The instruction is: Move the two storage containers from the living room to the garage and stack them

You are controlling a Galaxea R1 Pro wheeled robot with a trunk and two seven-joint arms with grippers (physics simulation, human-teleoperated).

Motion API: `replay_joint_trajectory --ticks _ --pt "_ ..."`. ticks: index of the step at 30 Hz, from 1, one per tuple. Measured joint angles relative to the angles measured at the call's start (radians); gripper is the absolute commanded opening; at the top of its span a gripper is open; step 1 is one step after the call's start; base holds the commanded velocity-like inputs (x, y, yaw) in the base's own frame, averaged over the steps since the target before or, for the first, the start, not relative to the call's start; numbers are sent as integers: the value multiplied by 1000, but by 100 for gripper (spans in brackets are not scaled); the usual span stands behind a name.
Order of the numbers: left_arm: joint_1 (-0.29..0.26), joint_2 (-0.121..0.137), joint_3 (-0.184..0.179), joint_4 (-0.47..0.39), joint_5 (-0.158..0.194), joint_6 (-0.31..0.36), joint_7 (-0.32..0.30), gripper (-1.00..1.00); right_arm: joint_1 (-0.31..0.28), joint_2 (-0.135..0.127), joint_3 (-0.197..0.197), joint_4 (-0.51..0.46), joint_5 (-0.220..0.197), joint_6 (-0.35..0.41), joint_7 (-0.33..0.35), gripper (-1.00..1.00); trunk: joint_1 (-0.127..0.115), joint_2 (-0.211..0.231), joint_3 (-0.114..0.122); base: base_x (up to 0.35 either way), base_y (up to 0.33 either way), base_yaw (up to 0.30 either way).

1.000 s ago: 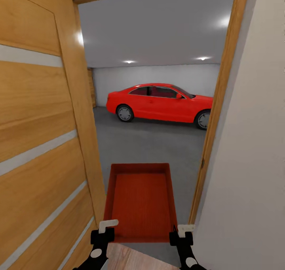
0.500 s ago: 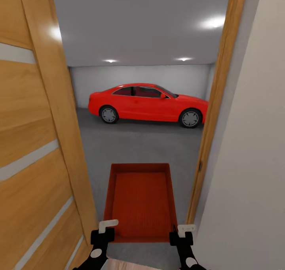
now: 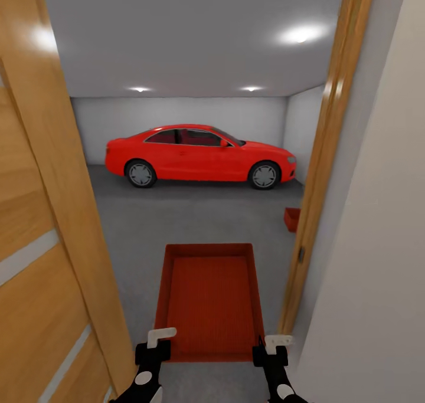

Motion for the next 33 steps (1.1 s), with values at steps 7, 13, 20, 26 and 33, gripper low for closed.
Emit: replay_joint_trajectory --ticks 7,13,20,26,33 --pt "0 0 0 -1 0 4 1 -100 0 0 -1 0 0 3 1 -100 0 0 0 207 216 -2" --pt "0 -1 -1 -1 -1 -2 2 -100 0 -1 0 0 0 -4 -1 -100 0 0 0 46 43 0" --pt "0 -1 1 0 -1 11 3 -100 0 0 -3 1 -1 9 3 -100 0 0 0 38 2 0" --pt "0 -1 0 0 -2 3 2 -100 0 0 -1 2 0 1 0 -100 0 0 0 283 0 0" --pt "0 -1 0 -1 -2 4 2 -100 0 0 -1 0 0 2 0 -100 0 0 0 317 0 0"
